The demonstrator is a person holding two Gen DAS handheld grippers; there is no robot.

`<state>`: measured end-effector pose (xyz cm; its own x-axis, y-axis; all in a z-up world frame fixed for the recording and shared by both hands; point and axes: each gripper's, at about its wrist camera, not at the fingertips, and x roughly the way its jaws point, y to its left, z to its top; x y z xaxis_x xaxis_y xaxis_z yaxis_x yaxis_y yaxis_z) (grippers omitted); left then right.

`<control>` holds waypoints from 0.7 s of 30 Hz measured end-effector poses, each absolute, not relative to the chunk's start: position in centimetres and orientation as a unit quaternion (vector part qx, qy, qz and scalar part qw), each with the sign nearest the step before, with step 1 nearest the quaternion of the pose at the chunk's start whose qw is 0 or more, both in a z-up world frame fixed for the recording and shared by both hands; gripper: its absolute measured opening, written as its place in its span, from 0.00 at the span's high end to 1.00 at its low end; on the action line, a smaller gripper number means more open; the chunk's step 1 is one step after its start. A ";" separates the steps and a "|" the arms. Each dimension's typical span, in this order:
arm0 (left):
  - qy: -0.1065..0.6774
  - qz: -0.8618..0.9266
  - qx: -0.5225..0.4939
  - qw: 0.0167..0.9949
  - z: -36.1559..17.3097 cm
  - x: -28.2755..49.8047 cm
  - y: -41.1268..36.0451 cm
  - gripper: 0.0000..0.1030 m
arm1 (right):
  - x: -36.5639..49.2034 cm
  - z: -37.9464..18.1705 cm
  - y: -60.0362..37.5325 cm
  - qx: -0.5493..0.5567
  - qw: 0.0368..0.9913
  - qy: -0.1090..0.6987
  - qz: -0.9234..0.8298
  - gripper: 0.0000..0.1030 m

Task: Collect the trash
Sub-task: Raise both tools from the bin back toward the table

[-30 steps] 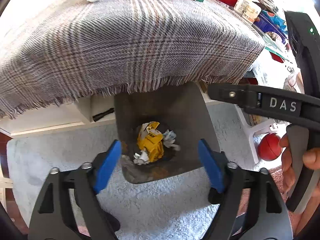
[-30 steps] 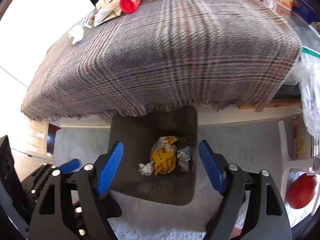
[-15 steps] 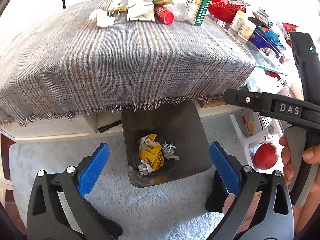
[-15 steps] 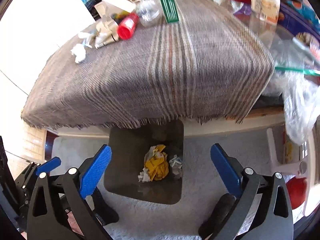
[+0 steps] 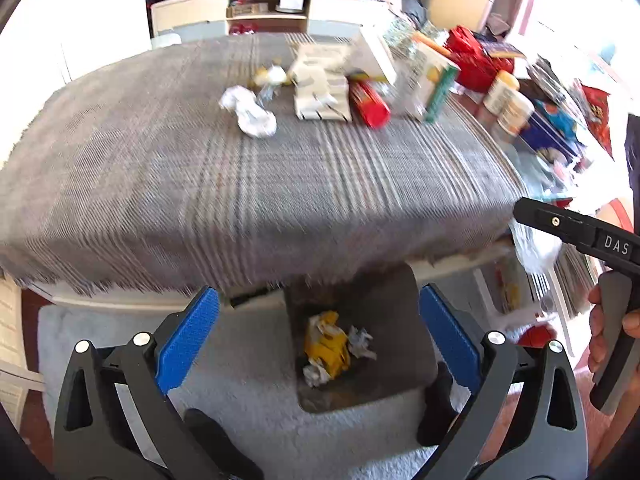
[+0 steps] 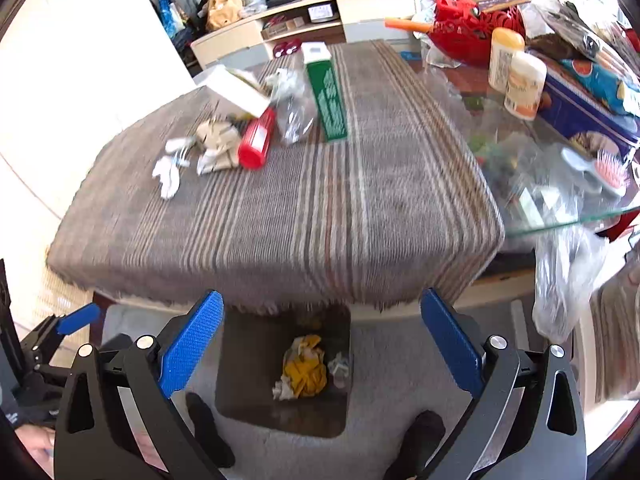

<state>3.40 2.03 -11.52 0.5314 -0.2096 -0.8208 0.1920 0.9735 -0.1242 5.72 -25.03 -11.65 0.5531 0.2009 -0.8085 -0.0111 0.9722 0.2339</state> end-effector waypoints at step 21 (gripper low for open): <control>0.452 -0.052 -0.016 0.891 -9.4 18.5 5.1 0.08 | 19.1 -7.7 -26.0 0.119 0.897 0.423 0.041 0.03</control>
<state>18.54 5.11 -9.41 0.5868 -0.1070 -0.8026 0.0789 0.9941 -0.0748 19.12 -26.00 -7.65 0.6391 0.1749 -0.7490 0.0265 0.9682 0.2487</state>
